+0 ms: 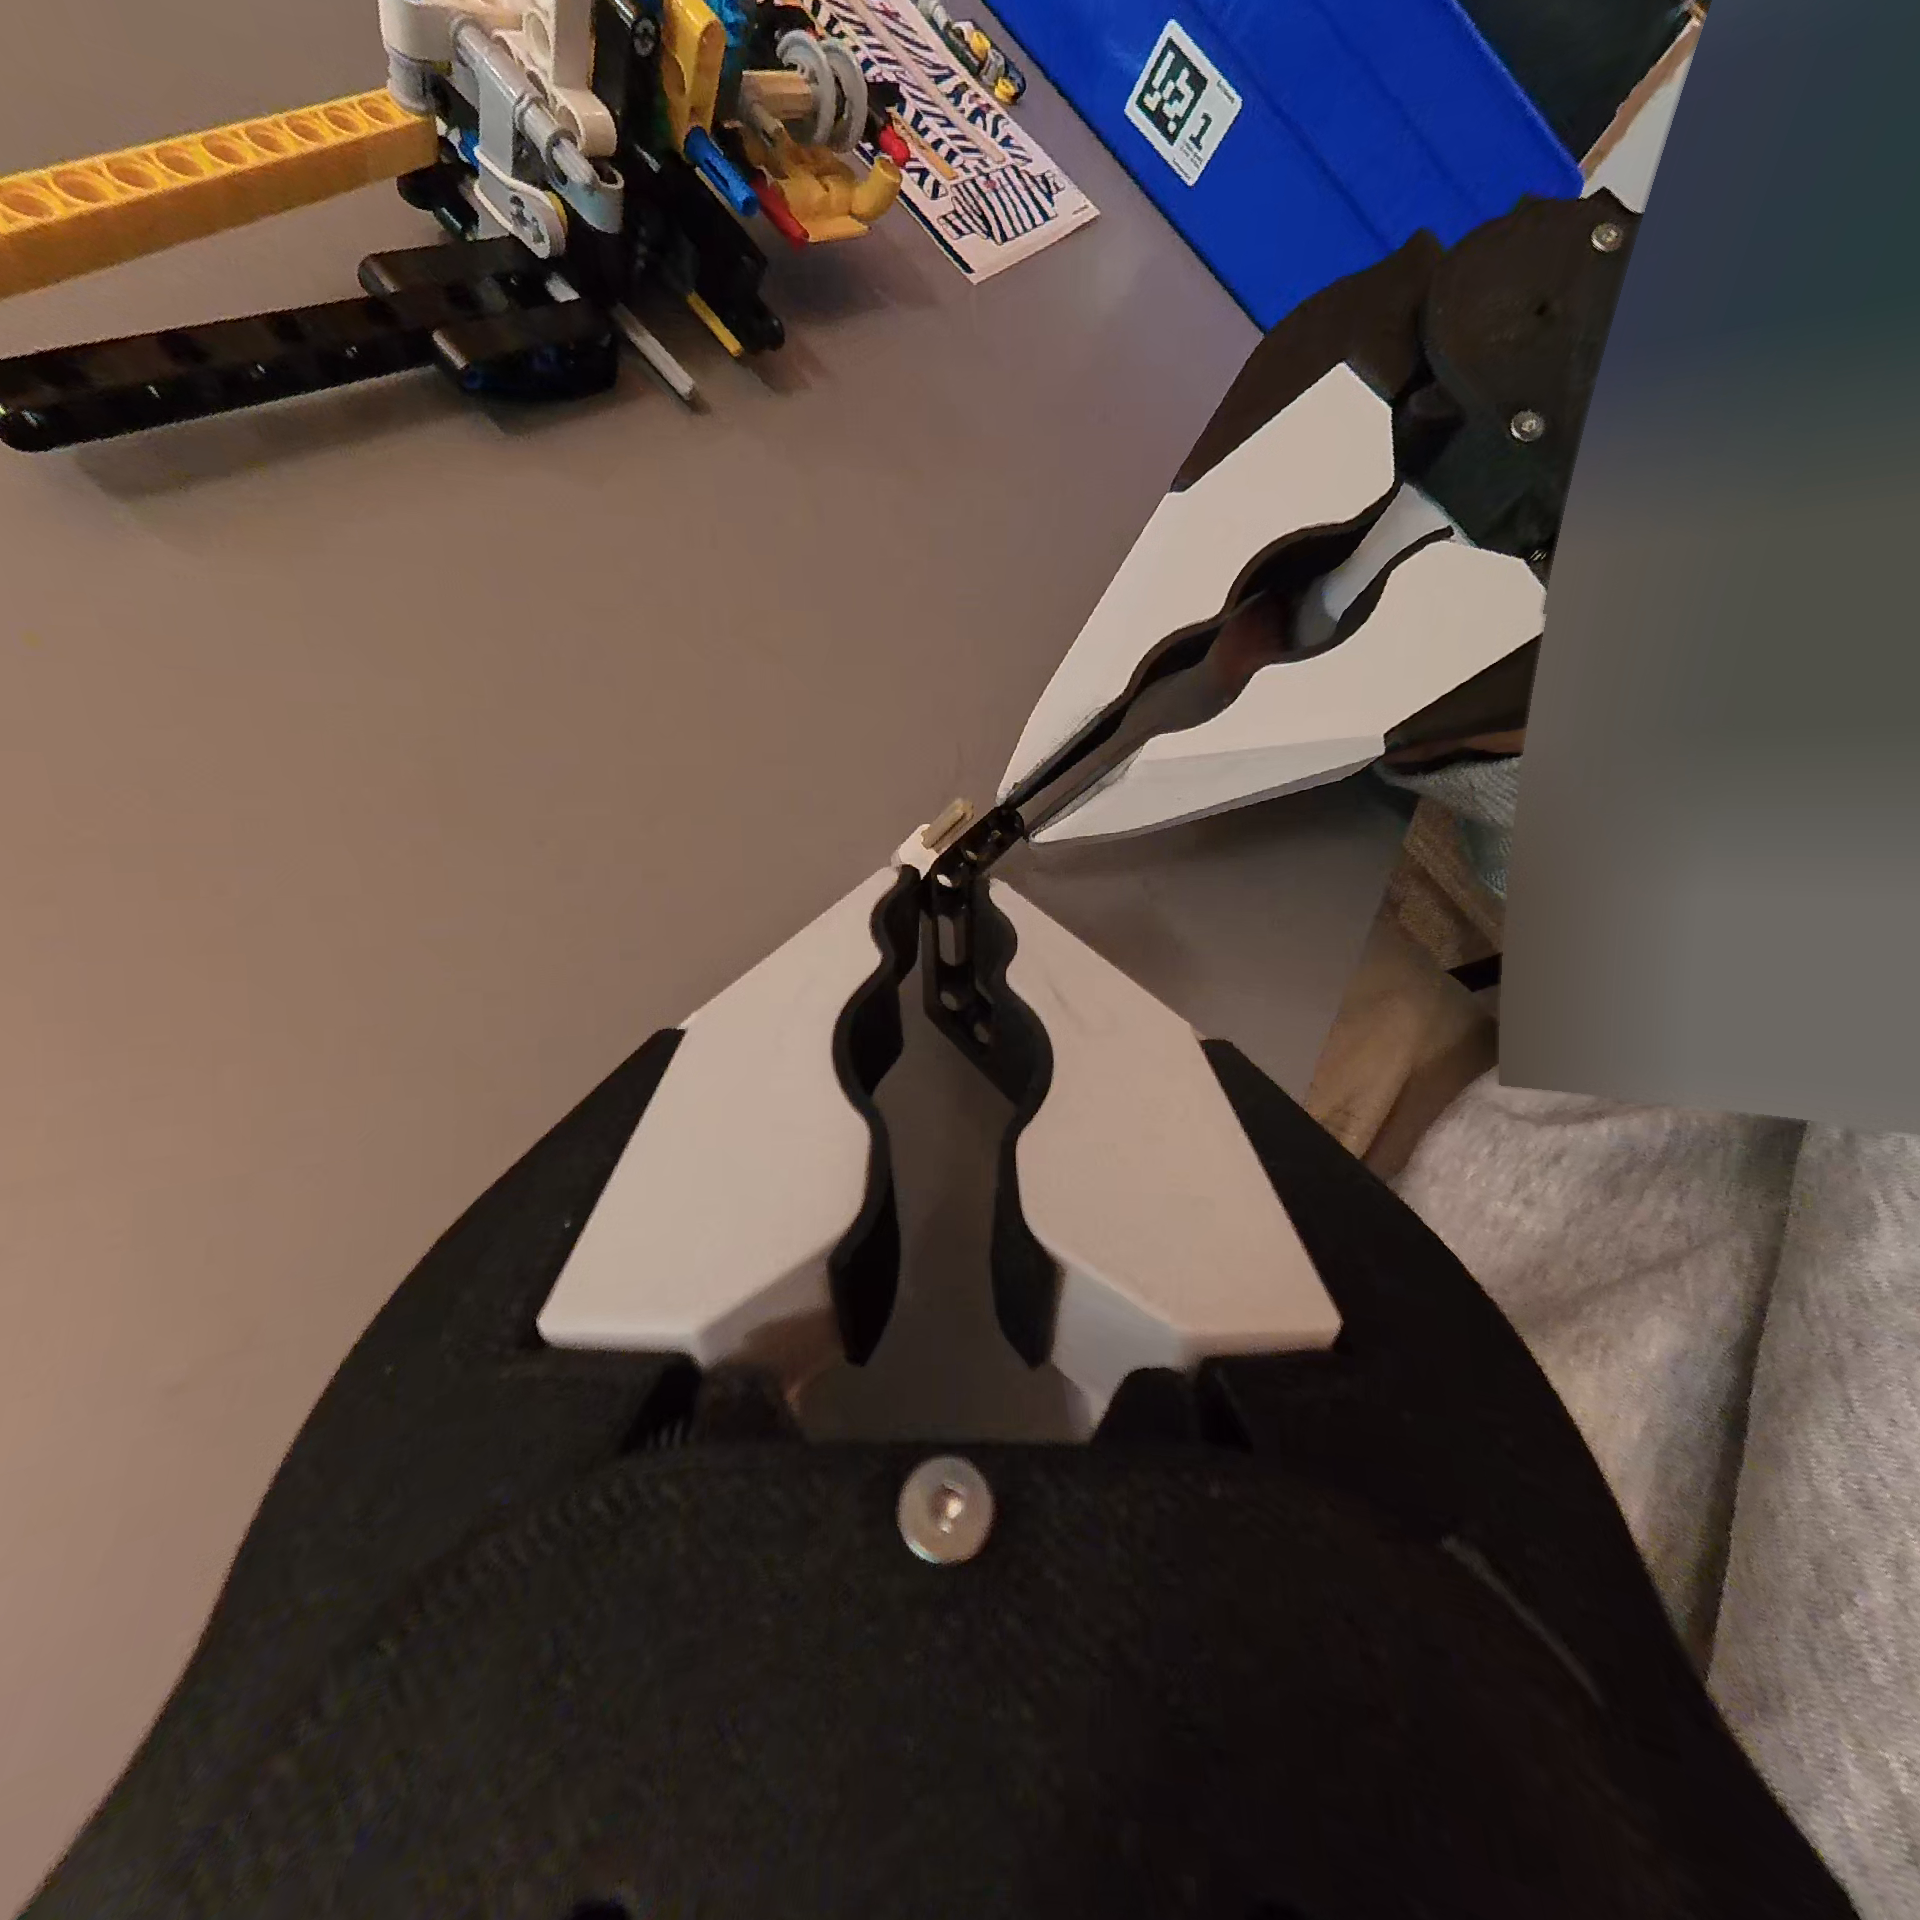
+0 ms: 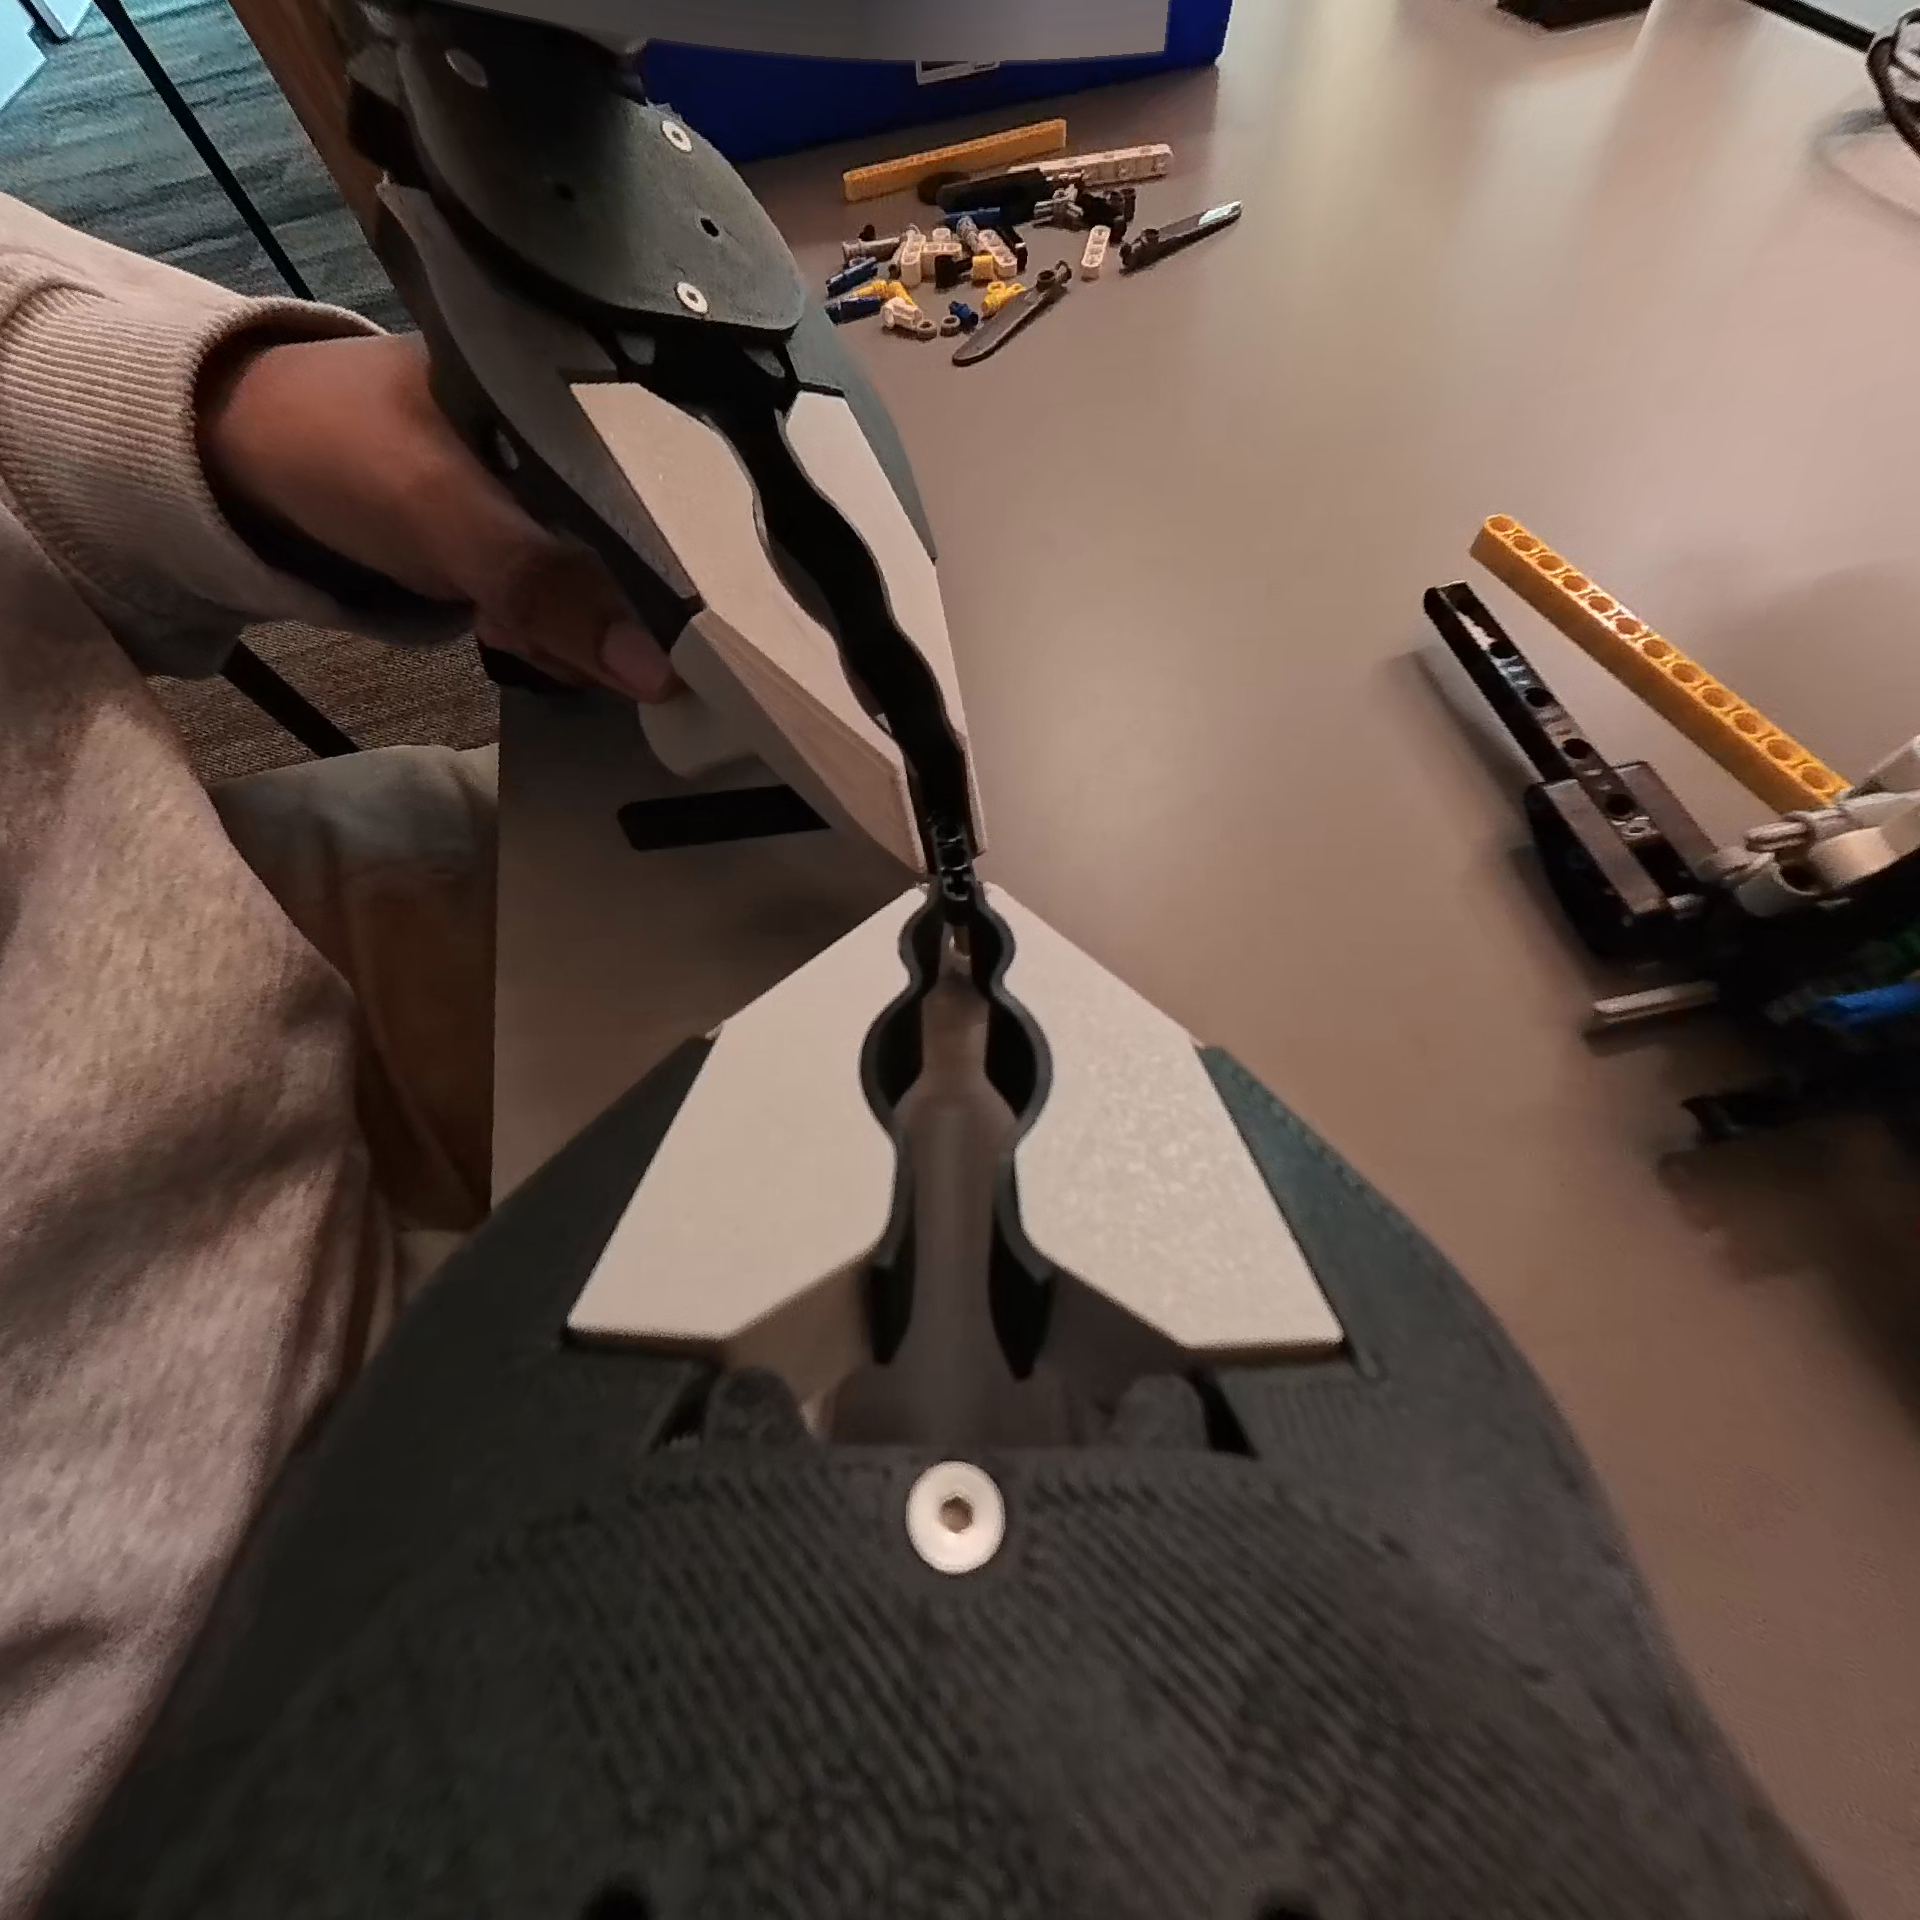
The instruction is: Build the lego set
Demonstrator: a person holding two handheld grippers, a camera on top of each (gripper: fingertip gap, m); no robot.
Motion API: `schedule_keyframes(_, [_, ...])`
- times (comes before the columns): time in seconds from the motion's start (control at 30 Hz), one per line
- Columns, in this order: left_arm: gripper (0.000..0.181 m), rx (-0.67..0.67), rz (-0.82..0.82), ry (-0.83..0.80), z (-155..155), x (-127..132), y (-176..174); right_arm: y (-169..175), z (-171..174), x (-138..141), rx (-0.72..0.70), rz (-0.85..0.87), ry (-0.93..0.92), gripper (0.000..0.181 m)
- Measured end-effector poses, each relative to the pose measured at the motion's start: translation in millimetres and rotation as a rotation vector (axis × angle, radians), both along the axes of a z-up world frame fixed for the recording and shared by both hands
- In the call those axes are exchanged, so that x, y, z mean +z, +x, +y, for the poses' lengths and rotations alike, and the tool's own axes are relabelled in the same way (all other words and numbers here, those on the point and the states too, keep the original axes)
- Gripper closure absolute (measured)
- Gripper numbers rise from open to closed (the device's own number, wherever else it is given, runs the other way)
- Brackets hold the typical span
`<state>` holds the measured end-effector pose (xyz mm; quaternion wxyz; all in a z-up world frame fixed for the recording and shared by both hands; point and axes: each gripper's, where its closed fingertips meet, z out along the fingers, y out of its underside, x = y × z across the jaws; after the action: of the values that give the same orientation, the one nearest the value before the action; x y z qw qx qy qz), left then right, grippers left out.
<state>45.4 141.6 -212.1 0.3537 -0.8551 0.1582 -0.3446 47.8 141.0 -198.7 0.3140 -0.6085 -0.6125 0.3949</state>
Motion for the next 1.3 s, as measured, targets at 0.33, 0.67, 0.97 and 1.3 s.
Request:
schedule_keyframes(0.33, [0.174, -0.001, 0.000, 0.014, 0.3, 0.7, 0.6, 1.4, -0.5, 0.4, 0.001, -0.001, -0.002, 0.178])
schedule_keyframes(0.67, [0.174, 0.003, 0.014, 0.015, 0.4, -0.7, 0.8, 1.3, -0.4, 0.7, -0.002, -0.002, -0.007, 0.179])
schedule_keyframes(0.97, [0.174, -0.003, 0.014, 0.026, -0.1, 0.8, 1.9, 5.6, -1.1, -12.2, 0.004, -0.084, -0.001, 0.181])
schedule_keyframes(1.3, [0.175, -0.005, 0.018, 0.017, -0.8, 0.6, 2.2, 10.7, 1.2, 0.3, 0.006, -0.012, -0.030, 0.175])
